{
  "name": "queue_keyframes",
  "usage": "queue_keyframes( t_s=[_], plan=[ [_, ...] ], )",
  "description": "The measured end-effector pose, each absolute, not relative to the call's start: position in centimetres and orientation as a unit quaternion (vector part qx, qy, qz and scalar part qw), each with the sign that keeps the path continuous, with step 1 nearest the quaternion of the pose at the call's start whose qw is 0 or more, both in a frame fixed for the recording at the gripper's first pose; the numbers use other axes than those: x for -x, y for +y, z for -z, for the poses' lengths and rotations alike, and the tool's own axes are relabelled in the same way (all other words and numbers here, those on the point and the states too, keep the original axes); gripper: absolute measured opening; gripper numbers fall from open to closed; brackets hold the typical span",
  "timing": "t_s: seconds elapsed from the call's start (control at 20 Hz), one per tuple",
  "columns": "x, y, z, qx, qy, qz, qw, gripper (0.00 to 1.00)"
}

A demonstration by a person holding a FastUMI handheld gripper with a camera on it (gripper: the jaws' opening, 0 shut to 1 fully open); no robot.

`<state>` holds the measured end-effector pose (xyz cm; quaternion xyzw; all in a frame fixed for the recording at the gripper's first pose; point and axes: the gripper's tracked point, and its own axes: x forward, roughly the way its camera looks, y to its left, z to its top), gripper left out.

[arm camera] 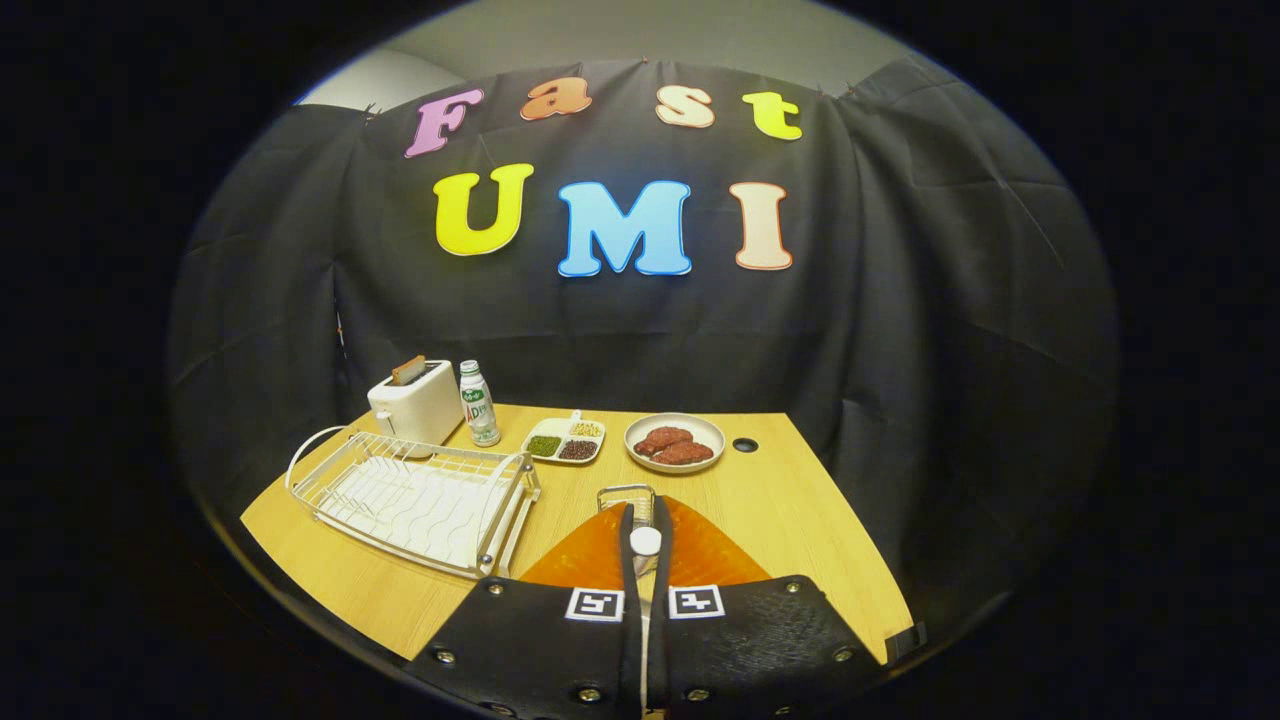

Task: Take the plate from the dish rack, then take the spoon from the basket and place it into the plate.

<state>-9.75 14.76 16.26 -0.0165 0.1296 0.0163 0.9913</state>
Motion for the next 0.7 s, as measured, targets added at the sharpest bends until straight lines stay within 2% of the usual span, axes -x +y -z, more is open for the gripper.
queue_keyframes(
  t_s=[0.7],
  plan=[
    [9.7, 18.7, -10.1, 0.03, 0.216, -0.079, 0.973, 0.02]
  ],
)
